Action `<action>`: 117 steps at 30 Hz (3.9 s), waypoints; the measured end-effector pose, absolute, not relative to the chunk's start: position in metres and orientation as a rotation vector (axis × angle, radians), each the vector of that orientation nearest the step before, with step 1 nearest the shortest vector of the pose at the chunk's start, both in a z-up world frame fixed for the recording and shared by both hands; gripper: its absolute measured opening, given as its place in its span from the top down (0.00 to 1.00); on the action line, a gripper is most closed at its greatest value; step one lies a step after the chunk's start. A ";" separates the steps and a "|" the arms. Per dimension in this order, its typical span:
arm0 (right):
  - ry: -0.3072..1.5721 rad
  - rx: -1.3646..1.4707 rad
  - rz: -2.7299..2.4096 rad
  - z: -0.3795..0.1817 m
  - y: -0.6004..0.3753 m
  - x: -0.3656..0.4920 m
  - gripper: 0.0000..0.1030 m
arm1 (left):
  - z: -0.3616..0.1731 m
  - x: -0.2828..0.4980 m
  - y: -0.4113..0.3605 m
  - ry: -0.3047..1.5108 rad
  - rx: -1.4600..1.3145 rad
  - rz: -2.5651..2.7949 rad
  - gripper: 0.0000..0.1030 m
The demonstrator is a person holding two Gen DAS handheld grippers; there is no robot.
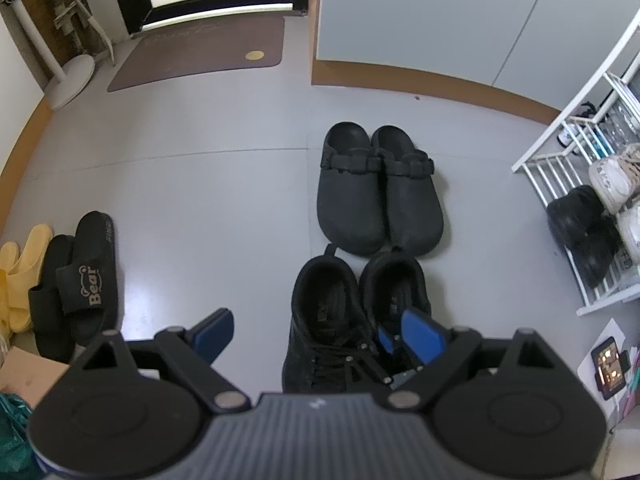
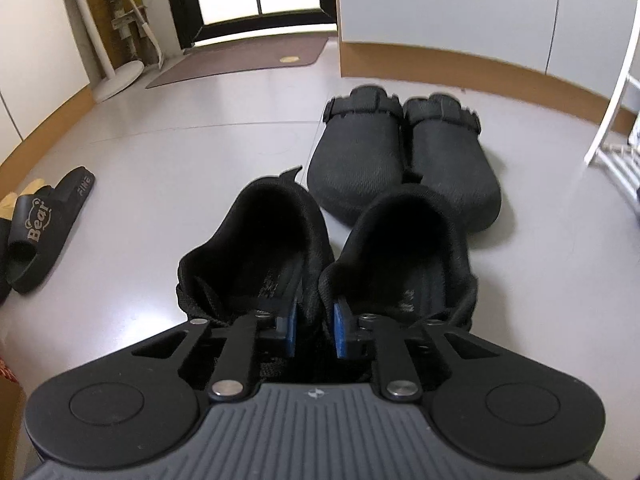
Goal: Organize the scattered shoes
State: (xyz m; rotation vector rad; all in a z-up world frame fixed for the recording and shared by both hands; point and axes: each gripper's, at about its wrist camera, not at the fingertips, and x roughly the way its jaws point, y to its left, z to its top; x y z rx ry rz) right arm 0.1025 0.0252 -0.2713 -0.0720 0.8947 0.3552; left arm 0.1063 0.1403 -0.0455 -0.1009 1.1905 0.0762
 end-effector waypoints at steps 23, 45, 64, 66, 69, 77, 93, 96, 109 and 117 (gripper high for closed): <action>0.808 -0.129 0.362 -0.282 0.024 0.099 0.65 | -0.047 0.106 0.141 1.201 -0.112 0.070 0.10; 0.871 -0.068 0.332 -0.298 0.019 0.106 0.81 | -0.046 0.108 0.139 1.208 -0.102 0.052 0.10; 0.846 -0.001 0.328 -0.292 0.005 0.096 0.84 | -0.041 0.109 0.128 1.202 -0.097 0.023 0.10; 0.844 0.010 0.320 -0.291 0.002 0.096 0.84 | -0.040 0.110 0.124 1.196 -0.098 0.015 0.10; 0.836 0.014 0.305 -0.290 -0.004 0.094 0.84 | -0.041 0.111 0.119 1.198 -0.090 0.003 0.10; 0.837 0.052 0.254 -0.287 -0.030 0.090 0.84 | -0.048 0.117 0.101 1.217 -0.064 -0.001 0.10; 0.818 0.068 0.120 -0.274 -0.094 0.092 0.84 | -0.046 0.126 0.032 1.188 -0.006 -0.102 0.10; 0.816 0.076 0.093 -0.271 -0.102 0.092 0.84 | -0.046 0.128 0.020 1.187 0.005 -0.123 0.10; 0.767 0.078 0.022 -0.230 -0.131 0.081 0.84 | -0.046 0.130 0.018 1.190 -0.035 -0.160 0.10; 0.730 0.057 0.022 -0.189 -0.138 0.075 0.84 | -0.027 0.124 0.014 1.141 -0.039 -0.190 0.10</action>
